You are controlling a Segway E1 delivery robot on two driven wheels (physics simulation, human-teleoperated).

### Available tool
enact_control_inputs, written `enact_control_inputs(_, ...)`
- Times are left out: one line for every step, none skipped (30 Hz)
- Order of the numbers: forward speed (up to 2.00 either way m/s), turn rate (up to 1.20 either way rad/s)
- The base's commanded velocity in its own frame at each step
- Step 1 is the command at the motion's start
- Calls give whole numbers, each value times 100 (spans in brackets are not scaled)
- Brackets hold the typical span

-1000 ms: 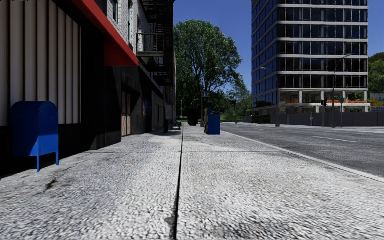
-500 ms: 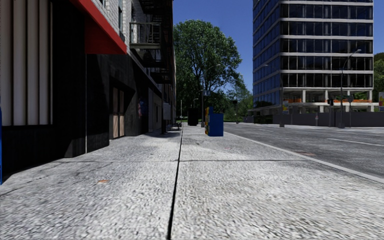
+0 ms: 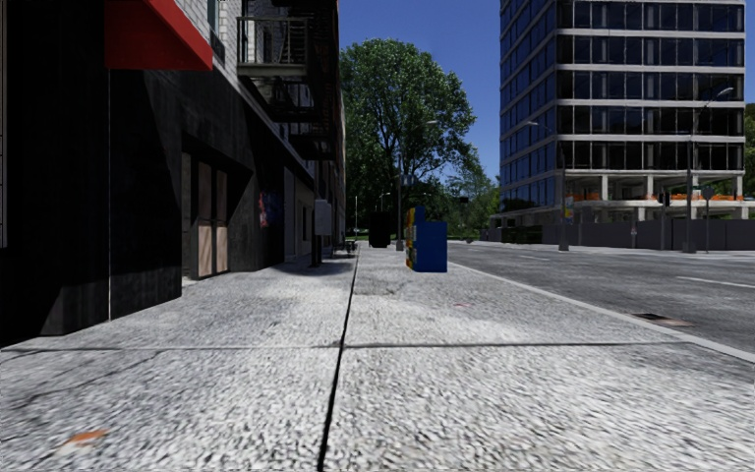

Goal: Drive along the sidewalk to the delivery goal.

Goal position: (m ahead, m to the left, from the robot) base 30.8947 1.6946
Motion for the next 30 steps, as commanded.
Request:
enact_control_inputs(200, 0)
enact_control_inputs(200, 0)
enact_control_inputs(200, 0)
enact_control_inputs(200, 0)
enact_control_inputs(200, 0)
enact_control_inputs(200, 0)
enact_control_inputs(200, 0)
enact_control_inputs(200, 0)
enact_control_inputs(200, 0)
enact_control_inputs(200, 0)
enact_control_inputs(200, 0)
enact_control_inputs(200, 0)
enact_control_inputs(200, 0)
enact_control_inputs(200, 0)
enact_control_inputs(200, 0)
enact_control_inputs(200, 0)
enact_control_inputs(200, 0)
enact_control_inputs(200, 0)
enact_control_inputs(200, 0)
enact_control_inputs(200, 0)
enact_control_inputs(200, 0)
enact_control_inputs(200, 0)
enact_control_inputs(200, 0)
enact_control_inputs(200, 0)
enact_control_inputs(200, 0)
enact_control_inputs(200, 0)
enact_control_inputs(200, 0)
enact_control_inputs(200, 0)
enact_control_inputs(200, 0)
enact_control_inputs(200, 0)
